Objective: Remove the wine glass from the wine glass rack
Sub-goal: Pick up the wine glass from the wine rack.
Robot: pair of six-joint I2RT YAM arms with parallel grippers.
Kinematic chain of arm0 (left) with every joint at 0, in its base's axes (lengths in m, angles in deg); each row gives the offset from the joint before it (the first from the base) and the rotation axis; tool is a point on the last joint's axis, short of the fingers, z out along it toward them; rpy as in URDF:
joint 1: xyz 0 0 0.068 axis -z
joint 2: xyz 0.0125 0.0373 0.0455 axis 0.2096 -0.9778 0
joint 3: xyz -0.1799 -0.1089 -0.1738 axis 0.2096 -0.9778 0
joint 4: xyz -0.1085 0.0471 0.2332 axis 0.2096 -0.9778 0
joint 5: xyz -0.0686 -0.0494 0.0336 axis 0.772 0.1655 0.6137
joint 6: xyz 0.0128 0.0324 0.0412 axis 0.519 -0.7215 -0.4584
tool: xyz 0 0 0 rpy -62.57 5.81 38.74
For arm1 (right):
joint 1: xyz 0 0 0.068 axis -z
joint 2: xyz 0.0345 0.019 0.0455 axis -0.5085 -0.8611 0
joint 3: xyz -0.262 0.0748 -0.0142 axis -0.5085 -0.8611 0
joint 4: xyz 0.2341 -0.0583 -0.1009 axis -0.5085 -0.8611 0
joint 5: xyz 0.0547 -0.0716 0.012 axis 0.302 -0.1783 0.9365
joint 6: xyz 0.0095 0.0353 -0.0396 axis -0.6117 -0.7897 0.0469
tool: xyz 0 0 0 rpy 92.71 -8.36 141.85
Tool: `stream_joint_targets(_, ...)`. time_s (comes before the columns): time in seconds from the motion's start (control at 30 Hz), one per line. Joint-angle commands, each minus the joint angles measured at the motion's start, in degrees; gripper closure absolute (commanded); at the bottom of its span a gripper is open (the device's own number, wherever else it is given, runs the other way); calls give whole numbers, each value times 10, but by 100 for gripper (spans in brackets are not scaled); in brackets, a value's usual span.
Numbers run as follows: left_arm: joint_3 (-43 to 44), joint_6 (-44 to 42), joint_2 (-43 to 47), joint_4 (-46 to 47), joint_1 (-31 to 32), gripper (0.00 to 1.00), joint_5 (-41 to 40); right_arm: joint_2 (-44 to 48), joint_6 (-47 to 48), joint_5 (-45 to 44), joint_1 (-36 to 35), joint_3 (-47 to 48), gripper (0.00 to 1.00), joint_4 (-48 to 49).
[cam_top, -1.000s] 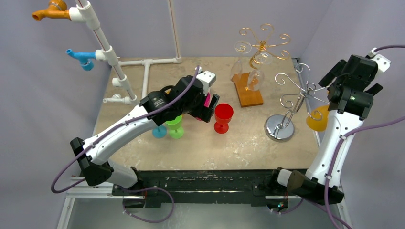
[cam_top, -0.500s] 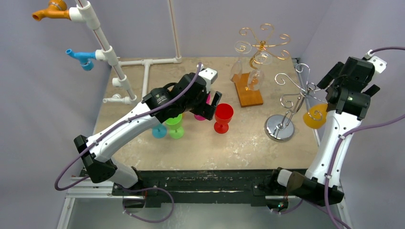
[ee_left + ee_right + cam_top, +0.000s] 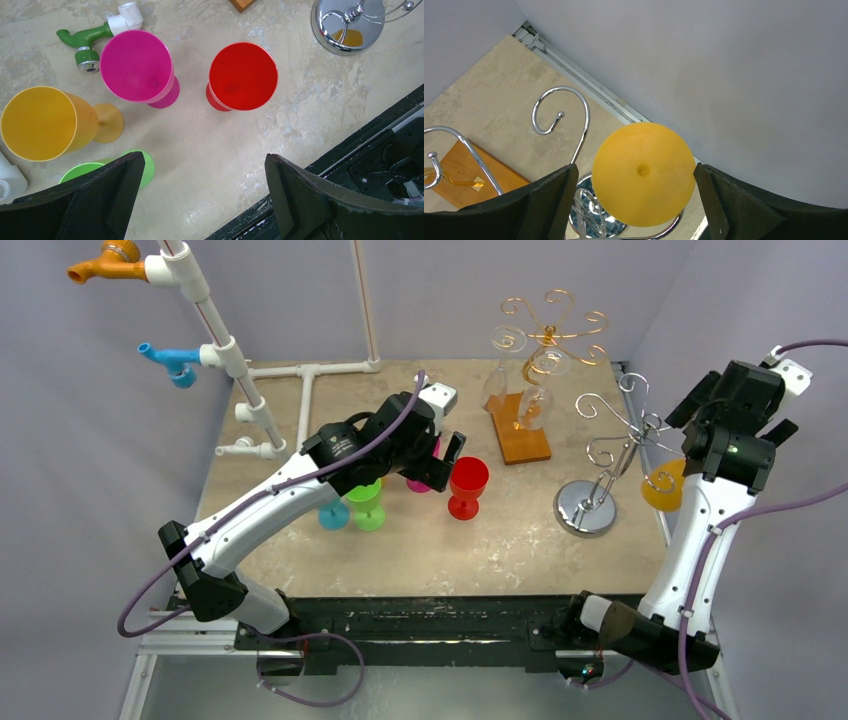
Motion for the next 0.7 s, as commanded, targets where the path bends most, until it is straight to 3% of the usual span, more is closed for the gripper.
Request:
stream_joint_targets(0.0,24,2,0,9,2,0,-8,5,6,-20,1,11,1,10)
stream_joint_targets(0.67,19,0,3,12,2,0,-8,10,4,-30,1,29,1,4)
